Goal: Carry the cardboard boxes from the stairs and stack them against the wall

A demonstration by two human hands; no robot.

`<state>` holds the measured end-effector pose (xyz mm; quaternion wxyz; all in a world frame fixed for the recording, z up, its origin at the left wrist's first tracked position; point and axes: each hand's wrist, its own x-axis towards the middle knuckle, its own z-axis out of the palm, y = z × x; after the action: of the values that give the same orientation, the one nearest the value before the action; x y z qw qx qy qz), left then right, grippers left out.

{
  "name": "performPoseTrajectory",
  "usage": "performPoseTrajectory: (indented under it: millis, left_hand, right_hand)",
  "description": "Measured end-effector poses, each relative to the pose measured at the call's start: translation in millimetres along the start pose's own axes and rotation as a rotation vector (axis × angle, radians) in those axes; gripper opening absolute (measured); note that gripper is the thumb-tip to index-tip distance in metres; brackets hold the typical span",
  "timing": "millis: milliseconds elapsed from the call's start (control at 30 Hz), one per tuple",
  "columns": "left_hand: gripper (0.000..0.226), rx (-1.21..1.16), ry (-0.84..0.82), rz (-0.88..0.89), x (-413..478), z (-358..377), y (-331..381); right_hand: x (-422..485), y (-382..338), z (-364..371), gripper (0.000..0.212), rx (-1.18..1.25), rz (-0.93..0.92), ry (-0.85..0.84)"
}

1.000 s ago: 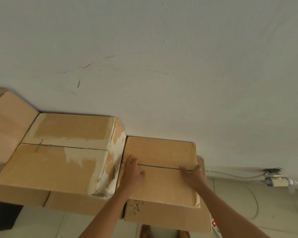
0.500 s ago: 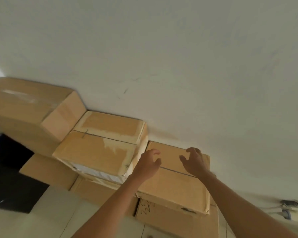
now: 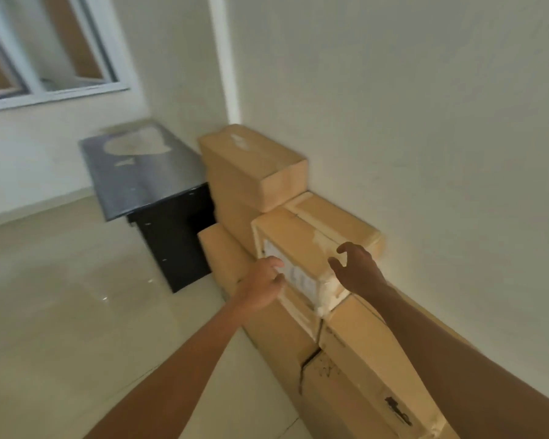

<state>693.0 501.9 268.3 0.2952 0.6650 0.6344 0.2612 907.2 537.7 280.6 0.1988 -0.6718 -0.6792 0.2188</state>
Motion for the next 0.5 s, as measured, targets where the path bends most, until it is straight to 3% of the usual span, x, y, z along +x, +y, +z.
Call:
performPoseTrajectory:
  millis: [333,500]
  left_hand:
    - [0.033,0.179,0.434,-0.366,-152.5,-181.4,-148.5]
    - [0.034,0.176,0.554,-0.601,-248.8,-249.5,-223.1]
  right_hand:
    - [-27.8,-216.8,106.3,0.032,0.015,-0.529,-0.187]
    - [-60.1,-309.0,184.9,0.036,-0.133,-0.710,-0.364]
